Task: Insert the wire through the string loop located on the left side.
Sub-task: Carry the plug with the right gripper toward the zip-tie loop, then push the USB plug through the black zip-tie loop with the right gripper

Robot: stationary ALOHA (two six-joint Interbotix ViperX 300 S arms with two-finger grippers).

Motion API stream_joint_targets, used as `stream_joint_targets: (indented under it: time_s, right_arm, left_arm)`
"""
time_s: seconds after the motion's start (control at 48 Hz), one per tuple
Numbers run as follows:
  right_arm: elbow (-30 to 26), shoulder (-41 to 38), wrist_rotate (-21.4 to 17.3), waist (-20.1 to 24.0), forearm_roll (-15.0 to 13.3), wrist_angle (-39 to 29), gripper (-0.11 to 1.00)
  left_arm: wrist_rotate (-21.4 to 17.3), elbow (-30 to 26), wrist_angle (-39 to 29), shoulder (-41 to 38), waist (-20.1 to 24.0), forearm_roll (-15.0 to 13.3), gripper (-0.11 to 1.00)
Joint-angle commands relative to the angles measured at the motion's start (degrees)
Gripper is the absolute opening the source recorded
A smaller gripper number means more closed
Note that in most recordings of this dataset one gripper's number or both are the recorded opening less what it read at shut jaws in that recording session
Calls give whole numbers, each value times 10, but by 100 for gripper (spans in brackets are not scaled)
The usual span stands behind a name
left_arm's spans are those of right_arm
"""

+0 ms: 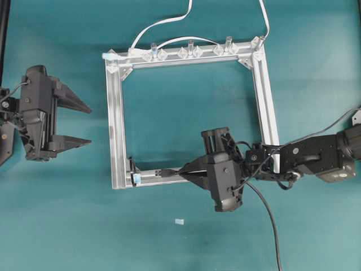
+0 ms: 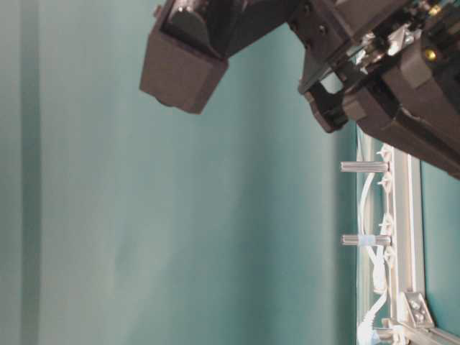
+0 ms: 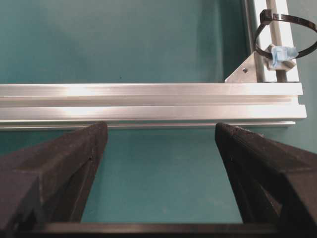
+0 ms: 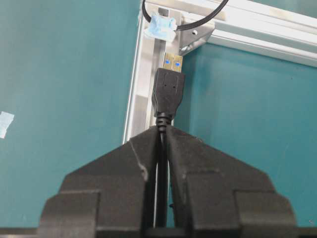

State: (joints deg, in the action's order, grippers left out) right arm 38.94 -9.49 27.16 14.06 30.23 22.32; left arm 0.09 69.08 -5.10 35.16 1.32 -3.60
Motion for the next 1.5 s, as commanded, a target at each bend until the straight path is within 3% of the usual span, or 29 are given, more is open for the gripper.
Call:
stream_joint_targets:
  time_s: [0.0,1.126,1.481]
  right_arm:
    - [-5,22,1,-3,-2,2,7]
    - [-8,22,1,-3,-4,3,7]
    - [-11,22,1,-3,-4,3,7]
  left_arm:
    - [2,-5,3,1,-2,2,90]
    - [3,-4,3,2,-3,1,90]
    - [25,-7,-3,4,-39,-1,90]
